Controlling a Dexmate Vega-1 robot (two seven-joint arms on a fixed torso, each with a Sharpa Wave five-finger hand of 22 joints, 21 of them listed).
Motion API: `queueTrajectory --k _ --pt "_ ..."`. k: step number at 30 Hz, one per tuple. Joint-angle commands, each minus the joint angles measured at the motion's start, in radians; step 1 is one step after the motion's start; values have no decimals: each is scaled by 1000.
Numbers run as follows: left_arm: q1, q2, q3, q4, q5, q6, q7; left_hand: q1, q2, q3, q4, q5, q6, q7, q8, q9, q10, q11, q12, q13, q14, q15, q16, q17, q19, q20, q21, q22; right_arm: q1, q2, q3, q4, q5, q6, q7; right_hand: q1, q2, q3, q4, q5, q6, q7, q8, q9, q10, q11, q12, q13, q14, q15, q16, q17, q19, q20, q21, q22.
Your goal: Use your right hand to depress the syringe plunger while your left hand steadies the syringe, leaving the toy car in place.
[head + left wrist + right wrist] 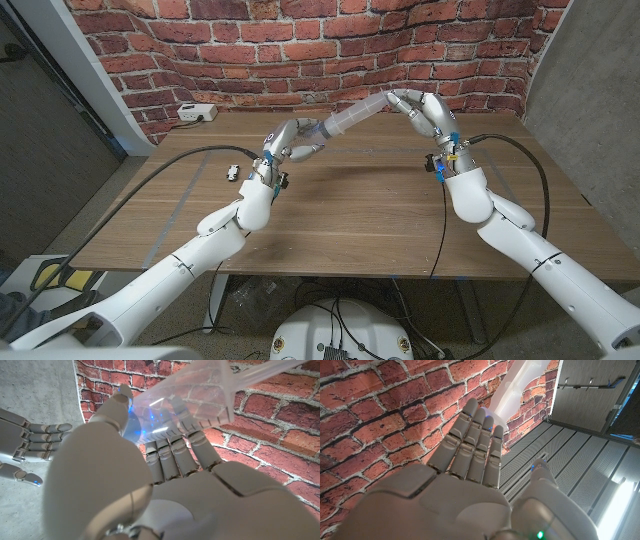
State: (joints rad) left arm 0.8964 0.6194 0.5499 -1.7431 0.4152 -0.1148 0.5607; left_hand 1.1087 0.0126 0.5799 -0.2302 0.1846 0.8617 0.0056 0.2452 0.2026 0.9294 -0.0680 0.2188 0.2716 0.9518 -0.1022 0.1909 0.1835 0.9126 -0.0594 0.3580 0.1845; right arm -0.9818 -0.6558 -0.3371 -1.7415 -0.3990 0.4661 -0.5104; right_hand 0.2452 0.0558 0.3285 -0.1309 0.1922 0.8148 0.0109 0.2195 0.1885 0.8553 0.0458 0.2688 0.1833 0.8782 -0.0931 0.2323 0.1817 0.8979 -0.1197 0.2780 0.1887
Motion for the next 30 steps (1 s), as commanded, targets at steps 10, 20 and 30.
queueTrajectory --k 10,20,30 --pt "-41 -33 12 49 -17 -58 4 54 100 97 84 7 97 9 1 4 56 -45 0 4 46 -58 8 6 6 -6 9 1 33 12 -33 31 11 2 24 7 2 5 -1 -2 15 1 1 1 13 -2 -4 4 11 -2 -6 3 8 0 1 2" --pt "-48 -37 15 51 -13 -75 4 53 100 99 83 8 97 7 0 4 57 -46 -1 4 46 -58 8 6 7 -7 11 1 34 11 -42 31 14 1 31 7 2 5 -1 -2 17 0 -1 1 15 -5 -7 4 15 0 -8 3 9 1 0 2" --pt "-44 -38 13 43 -9 -82 6 52 99 100 83 8 98 7 -1 4 59 -45 -1 4 47 -59 8 6 6 -7 12 1 25 8 -43 18 8 -9 31 7 3 6 0 -2 19 0 -4 1 19 -9 -9 4 16 -2 -11 3 9 2 -2 3"
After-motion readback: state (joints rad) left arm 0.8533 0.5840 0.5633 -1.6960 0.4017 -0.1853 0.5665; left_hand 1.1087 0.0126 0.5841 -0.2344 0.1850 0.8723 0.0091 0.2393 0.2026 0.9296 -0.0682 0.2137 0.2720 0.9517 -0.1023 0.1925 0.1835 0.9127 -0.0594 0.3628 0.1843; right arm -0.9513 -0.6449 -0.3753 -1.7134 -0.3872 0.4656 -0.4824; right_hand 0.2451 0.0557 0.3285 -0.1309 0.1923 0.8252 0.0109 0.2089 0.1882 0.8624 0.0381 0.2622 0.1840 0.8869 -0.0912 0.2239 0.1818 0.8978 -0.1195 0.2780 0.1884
